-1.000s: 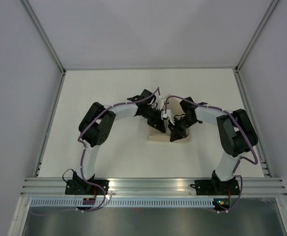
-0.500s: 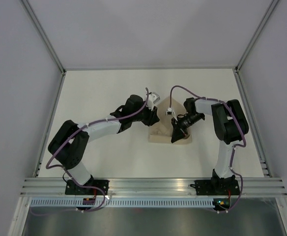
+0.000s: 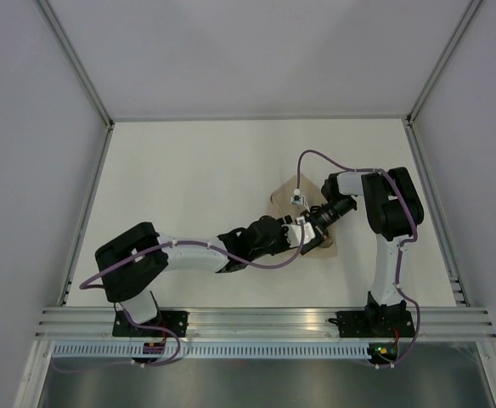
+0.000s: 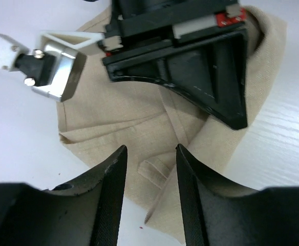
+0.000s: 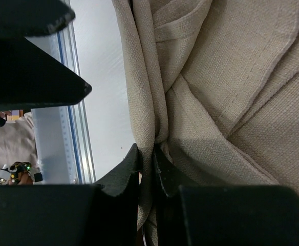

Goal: Fold the napkin, place the utensils inside, and roll it up
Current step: Roll the napkin with the utensil

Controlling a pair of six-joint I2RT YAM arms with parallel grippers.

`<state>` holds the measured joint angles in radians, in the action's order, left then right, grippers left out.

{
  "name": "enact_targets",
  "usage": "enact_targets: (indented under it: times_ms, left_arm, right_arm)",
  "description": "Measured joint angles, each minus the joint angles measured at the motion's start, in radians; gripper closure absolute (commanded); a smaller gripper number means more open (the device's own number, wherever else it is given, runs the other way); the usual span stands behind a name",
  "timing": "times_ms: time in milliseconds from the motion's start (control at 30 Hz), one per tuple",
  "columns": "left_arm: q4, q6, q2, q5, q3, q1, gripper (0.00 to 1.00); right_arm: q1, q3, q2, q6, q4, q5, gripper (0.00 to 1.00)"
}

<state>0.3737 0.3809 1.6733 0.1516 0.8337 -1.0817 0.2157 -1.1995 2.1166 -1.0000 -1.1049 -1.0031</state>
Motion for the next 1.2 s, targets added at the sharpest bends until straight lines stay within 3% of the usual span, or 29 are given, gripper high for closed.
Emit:
enact_targets:
  times_ms: [367, 767, 1133, 1200]
  left_arm:
    - [0.023, 0.158, 0.029, 0.042, -0.039, -0.14, 0.41]
    - [0.093, 0.236, 0.154, 0.057, -0.036, -0.151, 0.4]
    - [0.07, 0.256, 0.186, 0.002, 0.002, -0.14, 0.54]
    - [0.051, 0.256, 0.192, -0.021, 0.018, -0.132, 0.61]
  right_arm:
    - [-0.009, -0.004, 0.014, 0.0, -0.019, -0.005, 0.89]
    - [-0.01, -0.01, 0.026, 0.0, -0.033, -0.01, 0.89]
    - [-0.011, -0.013, 0.031, -0.002, -0.04, -0.011, 0.9]
    - [-0.011, -0.015, 0.032, -0.003, -0.042, -0.011, 0.9]
